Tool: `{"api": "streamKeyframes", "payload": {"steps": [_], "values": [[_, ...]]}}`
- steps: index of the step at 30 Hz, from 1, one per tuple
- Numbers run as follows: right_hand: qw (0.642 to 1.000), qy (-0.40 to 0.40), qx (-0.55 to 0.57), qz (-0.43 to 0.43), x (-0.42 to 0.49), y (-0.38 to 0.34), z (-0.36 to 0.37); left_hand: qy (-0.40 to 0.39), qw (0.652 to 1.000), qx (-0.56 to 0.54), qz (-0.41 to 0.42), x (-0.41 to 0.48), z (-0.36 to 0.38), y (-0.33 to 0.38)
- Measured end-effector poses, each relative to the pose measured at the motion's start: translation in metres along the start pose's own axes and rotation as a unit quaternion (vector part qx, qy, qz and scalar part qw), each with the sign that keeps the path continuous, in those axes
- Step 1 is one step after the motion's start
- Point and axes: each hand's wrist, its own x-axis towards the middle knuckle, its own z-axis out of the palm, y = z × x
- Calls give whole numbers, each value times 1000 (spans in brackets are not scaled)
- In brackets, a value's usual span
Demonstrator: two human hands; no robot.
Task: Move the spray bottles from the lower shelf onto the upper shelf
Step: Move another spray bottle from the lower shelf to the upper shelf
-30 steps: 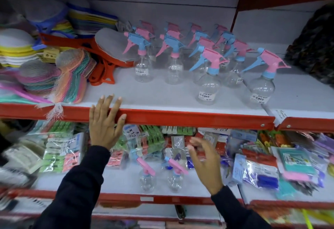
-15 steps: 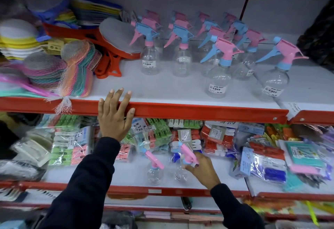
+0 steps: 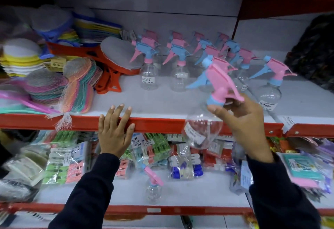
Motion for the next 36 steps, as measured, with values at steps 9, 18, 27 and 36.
{"api": "streamKeyframes", "payload": {"steps": [9, 18, 27, 36], "values": [[986, 89, -138, -26, 76, 30, 63, -1, 1000, 4, 3, -1, -1, -1], [966, 118, -230, -32, 82, 62, 96, 9, 1000, 11, 8, -2, 2, -3], [967, 113, -225, -25, 84, 63, 96, 14, 1000, 11, 14, -2, 3, -3], [975, 150, -161, -31, 32, 48, 97, -29, 999, -4, 17, -2, -9, -3]]}}
